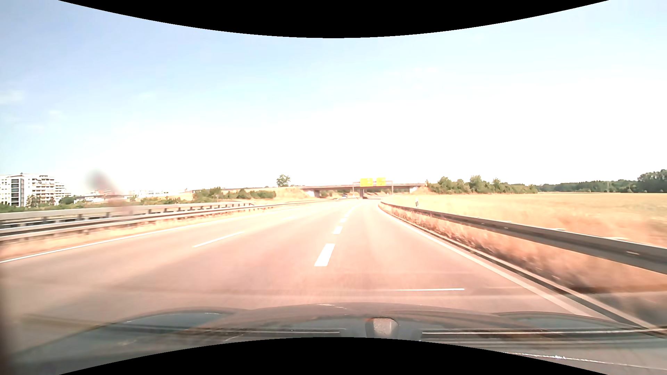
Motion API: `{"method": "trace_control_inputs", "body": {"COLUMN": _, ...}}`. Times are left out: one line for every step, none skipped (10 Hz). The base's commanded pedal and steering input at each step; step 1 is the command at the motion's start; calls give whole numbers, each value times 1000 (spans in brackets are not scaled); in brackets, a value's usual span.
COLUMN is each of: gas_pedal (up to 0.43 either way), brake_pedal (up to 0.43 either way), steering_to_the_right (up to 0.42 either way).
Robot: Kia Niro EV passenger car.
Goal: Follow the waypoints while adhering to traffic rules and regulations
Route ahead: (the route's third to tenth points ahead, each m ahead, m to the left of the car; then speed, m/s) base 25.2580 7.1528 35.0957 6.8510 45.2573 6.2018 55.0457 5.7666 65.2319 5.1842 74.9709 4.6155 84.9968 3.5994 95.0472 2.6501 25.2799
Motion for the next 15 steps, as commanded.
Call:
{"method": "trace_control_inputs", "body": {"gas_pedal": 0, "brake_pedal": 0, "steering_to_the_right": 8}}
{"method": "trace_control_inputs", "body": {"gas_pedal": 0, "brake_pedal": 0, "steering_to_the_right": 8}}
{"method": "trace_control_inputs", "body": {"gas_pedal": 0, "brake_pedal": 0, "steering_to_the_right": 8}}
{"method": "trace_control_inputs", "body": {"gas_pedal": 0, "brake_pedal": 0, "steering_to_the_right": 8}}
{"method": "trace_control_inputs", "body": {"gas_pedal": 0, "brake_pedal": 24, "steering_to_the_right": 8}}
{"method": "trace_control_inputs", "body": {"gas_pedal": 0, "brake_pedal": 55, "steering_to_the_right": 8}}
{"method": "trace_control_inputs", "body": {"gas_pedal": 0, "brake_pedal": 73, "steering_to_the_right": 8}}
{"method": "trace_control_inputs", "body": {"gas_pedal": 0, "brake_pedal": 98, "steering_to_the_right": 8}}
{"method": "trace_control_inputs", "body": {"gas_pedal": 0, "brake_pedal": 98, "steering_to_the_right": 8}}
{"method": "trace_control_inputs", "body": {"gas_pedal": 0, "brake_pedal": 104, "steering_to_the_right": 8}}
{"method": "trace_control_inputs", "body": {"gas_pedal": 0, "brake_pedal": 110, "steering_to_the_right": 8}}
{"method": "trace_control_inputs", "body": {"gas_pedal": 0, "brake_pedal": 116, "steering_to_the_right": 7}}
{"method": "trace_control_inputs", "body": {"gas_pedal": 0, "brake_pedal": 116, "steering_to_the_right": 7}}
{"method": "trace_control_inputs", "body": {"gas_pedal": 0, "brake_pedal": 116, "steering_to_the_right": 6}}
{"method": "trace_control_inputs", "body": {"gas_pedal": 0, "brake_pedal": 122, "steering_to_the_right": 5}}
